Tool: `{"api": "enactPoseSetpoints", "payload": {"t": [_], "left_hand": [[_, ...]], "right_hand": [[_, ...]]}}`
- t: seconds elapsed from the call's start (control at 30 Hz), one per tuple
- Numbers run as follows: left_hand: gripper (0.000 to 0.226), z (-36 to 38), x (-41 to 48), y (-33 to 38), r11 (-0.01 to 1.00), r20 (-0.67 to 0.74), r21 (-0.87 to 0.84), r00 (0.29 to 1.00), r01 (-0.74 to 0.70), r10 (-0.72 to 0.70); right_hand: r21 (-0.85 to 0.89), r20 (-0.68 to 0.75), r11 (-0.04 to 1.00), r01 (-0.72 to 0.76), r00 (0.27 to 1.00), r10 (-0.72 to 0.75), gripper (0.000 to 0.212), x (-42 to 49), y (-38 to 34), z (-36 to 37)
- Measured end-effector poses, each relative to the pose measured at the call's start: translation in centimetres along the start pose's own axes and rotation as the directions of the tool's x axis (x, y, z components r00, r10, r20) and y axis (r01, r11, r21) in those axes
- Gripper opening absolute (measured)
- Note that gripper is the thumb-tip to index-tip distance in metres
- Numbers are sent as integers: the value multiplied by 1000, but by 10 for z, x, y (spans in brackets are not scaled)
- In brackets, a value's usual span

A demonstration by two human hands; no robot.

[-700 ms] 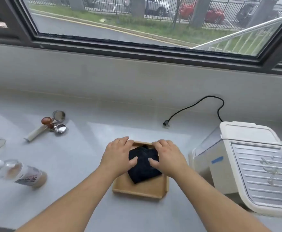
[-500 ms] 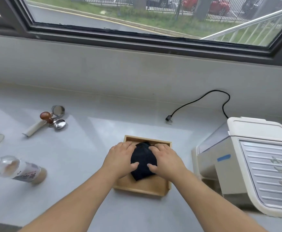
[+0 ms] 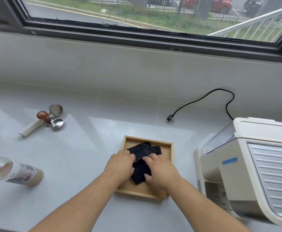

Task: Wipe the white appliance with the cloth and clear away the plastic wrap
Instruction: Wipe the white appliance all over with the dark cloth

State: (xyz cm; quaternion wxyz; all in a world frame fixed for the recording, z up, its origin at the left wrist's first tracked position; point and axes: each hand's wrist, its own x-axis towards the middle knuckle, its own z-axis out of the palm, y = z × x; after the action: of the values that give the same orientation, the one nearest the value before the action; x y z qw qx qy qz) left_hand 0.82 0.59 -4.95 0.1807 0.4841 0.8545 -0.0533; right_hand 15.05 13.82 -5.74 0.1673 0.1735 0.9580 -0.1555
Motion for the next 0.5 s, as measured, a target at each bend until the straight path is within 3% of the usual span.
{"api": "enactPoseSetpoints", "payload": {"t": [0.2, 0.37, 0.5], "left_hand": [[18, -7, -2, 5, 987, -142, -117, 985, -112, 95], [8, -27, -7, 6, 948, -285, -245, 949, -205, 132], [8, -46, -11, 5, 946, -267, -265, 957, -187, 114]], "right_hand": [[43, -62, 999, 16, 998, -13, 69, 1, -3, -6], [24, -163, 1000, -2, 987, 6, 18, -2, -1, -24], [101, -244, 994, -50, 967, 73, 7, -9, -1, -49]]}}
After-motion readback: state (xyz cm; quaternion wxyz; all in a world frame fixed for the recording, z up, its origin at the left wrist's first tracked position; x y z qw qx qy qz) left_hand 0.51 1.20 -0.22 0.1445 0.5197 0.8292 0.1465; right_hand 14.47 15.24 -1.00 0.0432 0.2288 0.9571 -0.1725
